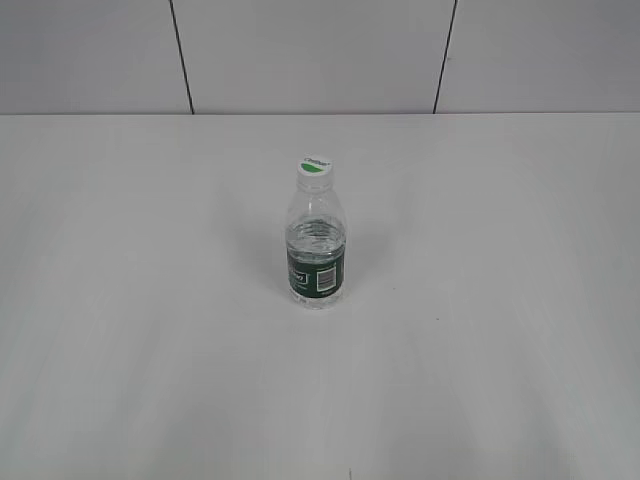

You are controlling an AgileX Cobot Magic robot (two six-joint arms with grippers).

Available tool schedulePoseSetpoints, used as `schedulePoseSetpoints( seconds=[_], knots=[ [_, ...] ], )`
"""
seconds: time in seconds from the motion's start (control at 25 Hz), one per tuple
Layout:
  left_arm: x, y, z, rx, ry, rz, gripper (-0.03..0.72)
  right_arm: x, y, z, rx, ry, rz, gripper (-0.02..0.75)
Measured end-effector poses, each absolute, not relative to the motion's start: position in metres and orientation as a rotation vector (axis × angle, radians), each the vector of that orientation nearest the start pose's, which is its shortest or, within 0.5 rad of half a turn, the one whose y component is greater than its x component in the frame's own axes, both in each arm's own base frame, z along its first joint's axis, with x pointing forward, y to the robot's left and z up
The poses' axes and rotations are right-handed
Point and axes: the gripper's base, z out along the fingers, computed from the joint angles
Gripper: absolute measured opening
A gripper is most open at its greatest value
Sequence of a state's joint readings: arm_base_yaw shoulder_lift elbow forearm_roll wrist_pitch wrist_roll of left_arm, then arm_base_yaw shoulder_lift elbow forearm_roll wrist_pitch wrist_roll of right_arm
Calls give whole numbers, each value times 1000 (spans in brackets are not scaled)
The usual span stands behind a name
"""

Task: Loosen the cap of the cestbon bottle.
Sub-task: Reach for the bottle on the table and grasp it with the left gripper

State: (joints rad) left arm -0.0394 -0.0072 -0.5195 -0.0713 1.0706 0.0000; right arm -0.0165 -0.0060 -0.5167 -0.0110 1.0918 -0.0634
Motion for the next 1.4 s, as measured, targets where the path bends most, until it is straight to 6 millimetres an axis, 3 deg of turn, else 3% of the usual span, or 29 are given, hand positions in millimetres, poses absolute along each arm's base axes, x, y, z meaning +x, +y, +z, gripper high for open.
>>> schedulePoseSetpoints(
  seconds=[0.68,0.96,1.08,1.4],
  knots=[
    [-9,-5,282,45,2024,-110,548,-9,-1,279,-47,2053,-63,581],
    [-2,-5,305,38,1770,-103,548,-9,-1,279,-47,2053,-63,581],
    [12,-5,306,33,1699,-99,548,-9,-1,279,-47,2053,-63,581],
    [67,-5,286,3,1667,-92,548,-9,-1,279,-47,2053,-69,581]
  ],
)
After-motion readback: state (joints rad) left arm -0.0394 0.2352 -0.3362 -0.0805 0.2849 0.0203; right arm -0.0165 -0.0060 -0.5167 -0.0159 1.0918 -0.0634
